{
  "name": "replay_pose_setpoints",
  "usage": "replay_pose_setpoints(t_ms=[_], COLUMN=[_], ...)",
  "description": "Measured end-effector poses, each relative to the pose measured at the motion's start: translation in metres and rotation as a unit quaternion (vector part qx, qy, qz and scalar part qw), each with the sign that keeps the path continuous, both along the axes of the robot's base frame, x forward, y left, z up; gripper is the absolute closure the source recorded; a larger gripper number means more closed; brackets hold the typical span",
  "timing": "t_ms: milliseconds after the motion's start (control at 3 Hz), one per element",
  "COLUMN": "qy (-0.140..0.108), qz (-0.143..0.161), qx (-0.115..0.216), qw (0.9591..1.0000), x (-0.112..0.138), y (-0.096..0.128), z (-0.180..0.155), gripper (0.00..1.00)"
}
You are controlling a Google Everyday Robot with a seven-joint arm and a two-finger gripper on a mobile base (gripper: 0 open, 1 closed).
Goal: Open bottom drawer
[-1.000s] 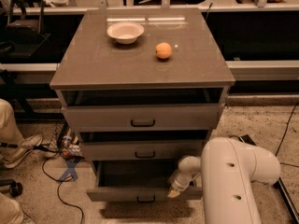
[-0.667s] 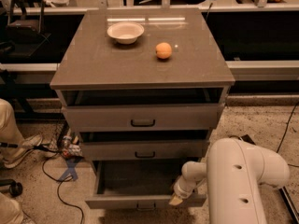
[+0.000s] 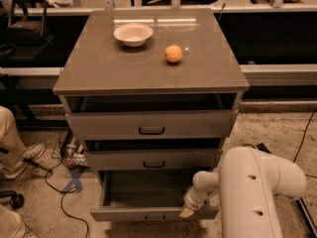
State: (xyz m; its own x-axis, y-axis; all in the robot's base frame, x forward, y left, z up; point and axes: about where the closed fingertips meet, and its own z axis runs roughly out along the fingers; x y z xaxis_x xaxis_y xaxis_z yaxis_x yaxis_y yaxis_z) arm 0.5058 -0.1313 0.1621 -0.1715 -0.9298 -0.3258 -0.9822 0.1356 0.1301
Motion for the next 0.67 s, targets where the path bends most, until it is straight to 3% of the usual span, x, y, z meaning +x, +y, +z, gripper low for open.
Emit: replay_pose_setpoints(t_ms=[333, 667], qy=[0.008, 0.008], qz=[-0.011, -0.011], qx=[0.011, 0.011], qw=[0.9999, 0.9999], x=[-0.0171, -0.0164], y=[-0.0055, -0.0049], z=[-0.0035, -0.0035], gripper=[1.00, 1.00])
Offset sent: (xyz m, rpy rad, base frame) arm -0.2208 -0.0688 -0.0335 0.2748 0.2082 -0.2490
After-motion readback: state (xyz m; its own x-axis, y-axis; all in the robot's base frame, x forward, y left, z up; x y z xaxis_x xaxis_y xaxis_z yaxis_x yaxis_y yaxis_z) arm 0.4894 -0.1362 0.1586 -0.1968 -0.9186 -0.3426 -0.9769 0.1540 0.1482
